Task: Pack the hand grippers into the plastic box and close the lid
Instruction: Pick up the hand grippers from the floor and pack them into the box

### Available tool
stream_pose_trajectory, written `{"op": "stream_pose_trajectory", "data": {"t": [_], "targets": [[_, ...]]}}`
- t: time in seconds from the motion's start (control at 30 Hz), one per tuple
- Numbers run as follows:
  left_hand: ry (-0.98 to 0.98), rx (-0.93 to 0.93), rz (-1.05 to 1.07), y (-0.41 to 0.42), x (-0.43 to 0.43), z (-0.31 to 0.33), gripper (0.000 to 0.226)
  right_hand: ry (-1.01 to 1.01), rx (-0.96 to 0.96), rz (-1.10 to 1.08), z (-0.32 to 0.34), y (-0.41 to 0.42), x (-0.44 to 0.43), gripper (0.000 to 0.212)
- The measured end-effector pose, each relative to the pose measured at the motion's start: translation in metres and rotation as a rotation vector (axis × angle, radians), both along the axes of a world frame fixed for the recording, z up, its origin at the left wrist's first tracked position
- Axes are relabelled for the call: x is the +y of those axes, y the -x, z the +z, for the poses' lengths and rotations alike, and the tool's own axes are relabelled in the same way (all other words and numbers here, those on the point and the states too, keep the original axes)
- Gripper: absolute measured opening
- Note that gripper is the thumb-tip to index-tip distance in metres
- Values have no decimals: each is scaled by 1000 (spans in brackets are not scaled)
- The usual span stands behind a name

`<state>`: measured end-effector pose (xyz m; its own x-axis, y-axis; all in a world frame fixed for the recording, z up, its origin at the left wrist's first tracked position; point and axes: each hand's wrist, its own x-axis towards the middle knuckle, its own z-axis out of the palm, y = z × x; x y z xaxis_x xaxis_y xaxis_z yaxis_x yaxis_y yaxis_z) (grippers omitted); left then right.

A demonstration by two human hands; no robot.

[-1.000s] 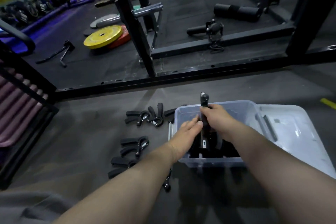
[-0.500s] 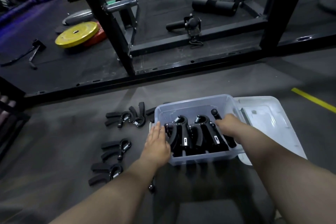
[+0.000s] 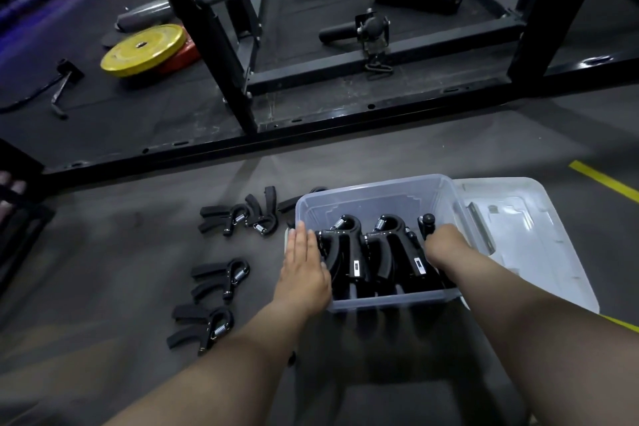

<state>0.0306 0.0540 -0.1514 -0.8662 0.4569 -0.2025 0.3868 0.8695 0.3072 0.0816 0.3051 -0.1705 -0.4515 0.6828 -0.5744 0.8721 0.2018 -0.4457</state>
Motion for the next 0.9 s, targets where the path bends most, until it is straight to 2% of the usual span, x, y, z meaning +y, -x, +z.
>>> {"op": "stream_pose_trajectory", "data": {"t": [0.17,0.33,0.53,0.7,0.9], "targets": [[-9,40,-15,0,-1,-3,63,-36,-59,78,-6,-3,-1,32],[-39,59,-3,-2,-2,-5,62,39,-30,147,-12,-7,-1,28],[-76,86,6,-3,-1,-6,62,61,-99,202,-21,-3,9,47],[-86,113,2,-3,-2,-8,62,19,-136,219,-30,-5,10,46],[-108,133,7,-3,-2,-11,62,-8,-187,298,-33,-7,7,55]]}}
